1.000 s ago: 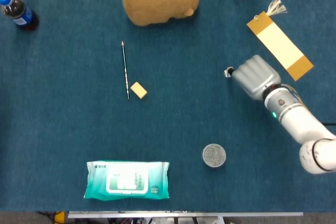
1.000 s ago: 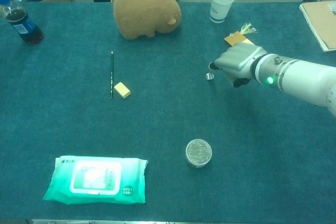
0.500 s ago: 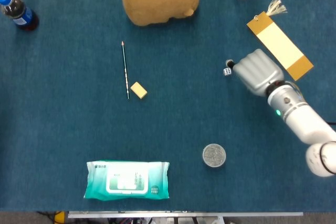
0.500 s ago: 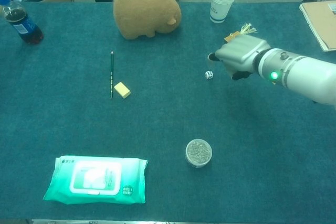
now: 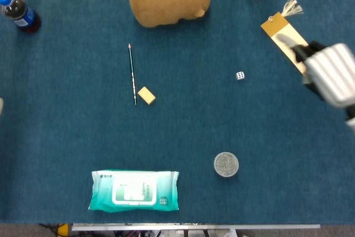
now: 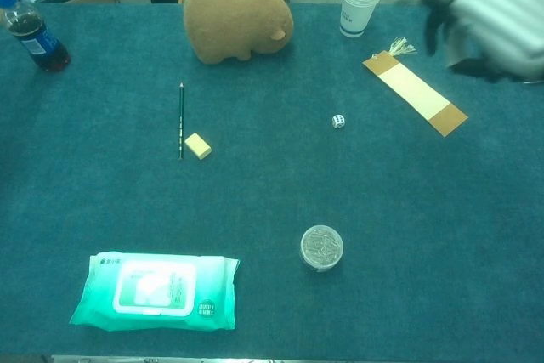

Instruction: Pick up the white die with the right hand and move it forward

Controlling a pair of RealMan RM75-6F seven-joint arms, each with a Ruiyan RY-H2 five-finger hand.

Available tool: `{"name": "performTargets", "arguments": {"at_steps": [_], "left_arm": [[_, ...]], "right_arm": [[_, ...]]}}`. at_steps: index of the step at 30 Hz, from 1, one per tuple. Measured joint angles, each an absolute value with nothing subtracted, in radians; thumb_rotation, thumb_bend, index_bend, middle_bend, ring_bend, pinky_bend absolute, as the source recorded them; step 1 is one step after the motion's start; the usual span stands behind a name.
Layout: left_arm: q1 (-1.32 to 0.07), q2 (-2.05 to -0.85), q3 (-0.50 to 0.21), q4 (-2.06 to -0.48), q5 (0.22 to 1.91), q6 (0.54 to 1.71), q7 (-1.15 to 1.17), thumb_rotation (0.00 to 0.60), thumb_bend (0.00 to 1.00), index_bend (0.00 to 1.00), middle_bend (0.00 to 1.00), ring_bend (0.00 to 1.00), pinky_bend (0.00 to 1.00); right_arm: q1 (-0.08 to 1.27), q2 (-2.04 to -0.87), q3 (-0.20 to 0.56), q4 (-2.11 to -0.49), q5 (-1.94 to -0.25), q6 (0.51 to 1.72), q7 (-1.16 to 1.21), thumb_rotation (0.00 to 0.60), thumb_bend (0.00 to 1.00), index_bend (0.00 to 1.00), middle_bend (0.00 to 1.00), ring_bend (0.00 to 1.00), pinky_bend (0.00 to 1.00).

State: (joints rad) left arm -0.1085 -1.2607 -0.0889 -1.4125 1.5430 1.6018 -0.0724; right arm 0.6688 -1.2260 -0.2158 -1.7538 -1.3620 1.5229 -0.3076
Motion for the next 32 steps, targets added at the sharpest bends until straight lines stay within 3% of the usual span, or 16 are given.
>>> {"name": "performTargets", "arguments": {"at_steps": [4, 8, 13, 21, 32], "left_arm": [[-0.113, -1.264, -0.094, -1.445, 1.58, 1.627, -0.038, 0.6, 0.26, 0.34, 0.24, 0.18, 0.38], [-0.124, -1.259, -0.097, -1.473, 1.595, 1.629, -0.009, 0.6, 0.26, 0.33, 0.22, 0.17, 0.35], [-0.142, -1.253, -0.095, -1.483, 1.59, 1.587, 0.004, 0.6, 0.26, 0.32, 0.21, 0.16, 0.33], [-0.193, -1.251, -0.095, -1.462, 1.541, 1.452, 0.0, 0.6, 0.26, 0.32, 0.21, 0.16, 0.33], [-0.244, -1.285, -0.094, -1.429, 1.487, 1.357, 0.008, 0.6, 0.26, 0.32, 0.21, 0.16, 0.33]], "right_arm": [[0.544, -1.213, -0.227, -1.692, -1.487, 1.679, -0.159, 0.6, 1.0, 0.13, 0.32, 0.25, 0.57], [0.421, -1.231, -0.224, -1.595, -1.565, 1.838, -0.063, 0.6, 0.99, 0.17, 0.31, 0.24, 0.51], [0.262, -1.308, -0.198, -1.42, -1.599, 1.989, 0.037, 0.6, 0.84, 0.24, 0.32, 0.24, 0.48], [0.097, -1.442, -0.113, -1.192, -1.536, 2.04, 0.252, 0.6, 0.79, 0.31, 0.34, 0.24, 0.47], [0.061, -1.481, -0.021, -1.121, -1.535, 1.968, 0.358, 0.6, 0.79, 0.31, 0.34, 0.24, 0.47]]}}
